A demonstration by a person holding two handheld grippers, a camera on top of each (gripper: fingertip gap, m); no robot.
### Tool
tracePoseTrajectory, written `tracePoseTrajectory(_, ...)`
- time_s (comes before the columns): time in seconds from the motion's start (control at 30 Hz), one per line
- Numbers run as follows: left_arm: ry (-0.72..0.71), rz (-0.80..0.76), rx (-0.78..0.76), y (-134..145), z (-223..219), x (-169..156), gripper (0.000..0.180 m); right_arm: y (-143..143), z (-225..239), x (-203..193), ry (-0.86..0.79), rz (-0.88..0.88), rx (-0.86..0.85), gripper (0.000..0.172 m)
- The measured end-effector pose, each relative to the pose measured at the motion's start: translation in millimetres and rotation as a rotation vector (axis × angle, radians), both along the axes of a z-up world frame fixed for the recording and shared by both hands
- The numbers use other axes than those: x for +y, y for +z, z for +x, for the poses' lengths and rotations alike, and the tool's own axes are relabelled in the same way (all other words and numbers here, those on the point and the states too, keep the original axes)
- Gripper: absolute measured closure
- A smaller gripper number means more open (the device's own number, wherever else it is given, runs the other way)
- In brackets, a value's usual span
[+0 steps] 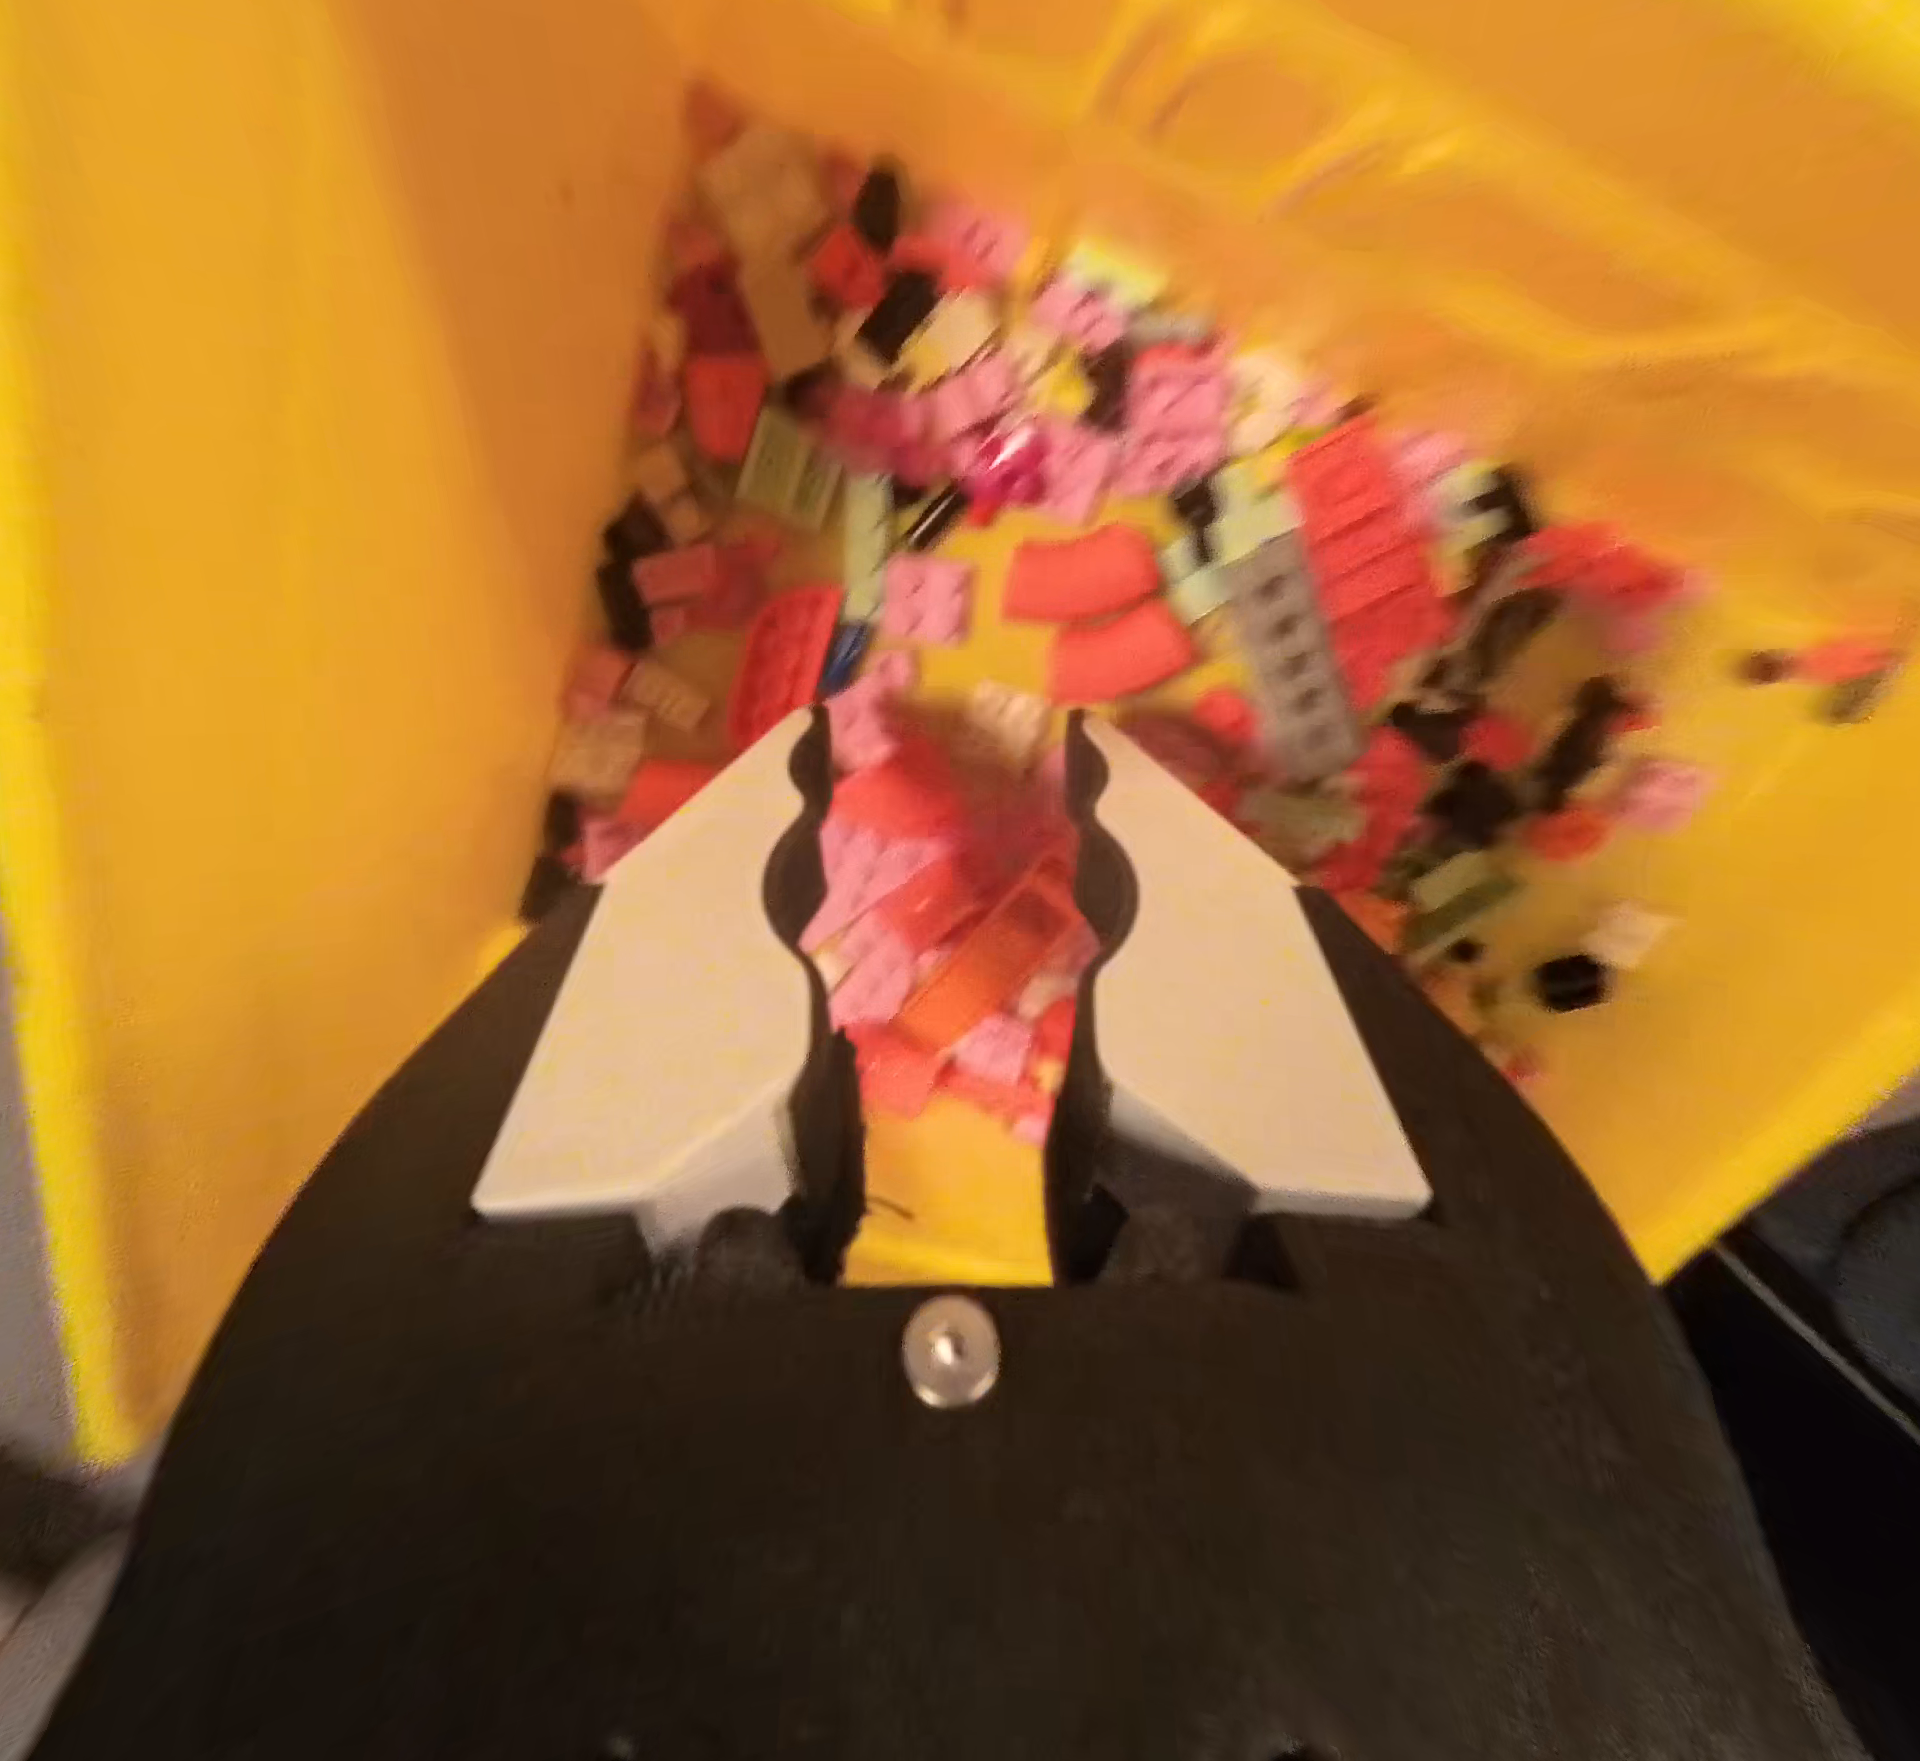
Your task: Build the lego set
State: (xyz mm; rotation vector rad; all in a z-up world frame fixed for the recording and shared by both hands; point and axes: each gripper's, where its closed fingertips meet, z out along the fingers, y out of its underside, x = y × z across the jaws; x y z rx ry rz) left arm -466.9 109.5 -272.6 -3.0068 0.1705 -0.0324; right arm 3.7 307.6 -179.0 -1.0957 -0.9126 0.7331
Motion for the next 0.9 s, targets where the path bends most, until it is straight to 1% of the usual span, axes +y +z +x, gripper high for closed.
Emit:
tracePoseTrajectory(0.07,-0.044,0.113,-0.115,7,24,16,0.123,0,0,0,0.0,0.001,-0.001,0.135)
tracePoseTrajectory(0.1,-0.062,0.142,-0.136,8,32,20,0.116,0,0,0,-0.001,0.002,-0.001,0.135)
tracePoseTrajectory(0.17,-0.102,0.167,-0.108,4,41,27,0.101,0,0,0,-0.001,0.003,-0.001,0.135)
tracePoseTrajectory(0.2,-0.12,0.186,-0.056,1,40,32,0.087,0,0,0,-0.002,0.003,-0.001,0.135)
tracePoseTrajectory(0.27,-0.159,0.201,0.039,-5,37,37,0.082,0,0,0,-0.003,0.002,-0.001,0.135)
tracePoseTrajectory(0.37,-0.186,0.157,0.067,-17,41,35,0.081,0,0,0,-0.004,0.002,0.0,0.135)
tracePoseTrajectory(0.4,-0.178,0.159,0.072,-17,40,35,0.082,0,0,0,-0.004,0.003,0.0,0.135)
tracePoseTrajectory(0.47,-0.141,0.155,0.158,-13,22,34,0.092,0,0,0,-0.003,0.003,0.0,0.135)
tracePoseTrajectory(0.53,-0.098,0.123,0.285,-9,-5,26,0.106,0,0,0,-0.002,0.003,0.0,0.135)
tracePoseTrajectory(0.6,-0.047,0.06,0.359,-9,-26,13,0.107,0,0,0,-0.001,0.002,0.0,0.135)
tracePoseTrajectory(0.67,-0.007,0.055,0.342,-9,-33,7,0.107,0,0,0,0.0,0.003,0.0,0.135)
tracePoseTrajectory(0.8,0.027,0.099,0.233,1,-28,1,0.108,0,0,0,0.0,0.002,0.0,0.135)
tracePoseTrajectory(0.87,0.021,0.058,0.183,4,-22,-9,0.114,0,0,0,0.0,0.002,0.0,0.135)
tracePoseTrajectory(0.9,0.02,-0.003,0.168,4,-19,-20,0.114,0,0,0,-0.001,0.001,0.0,0.135)
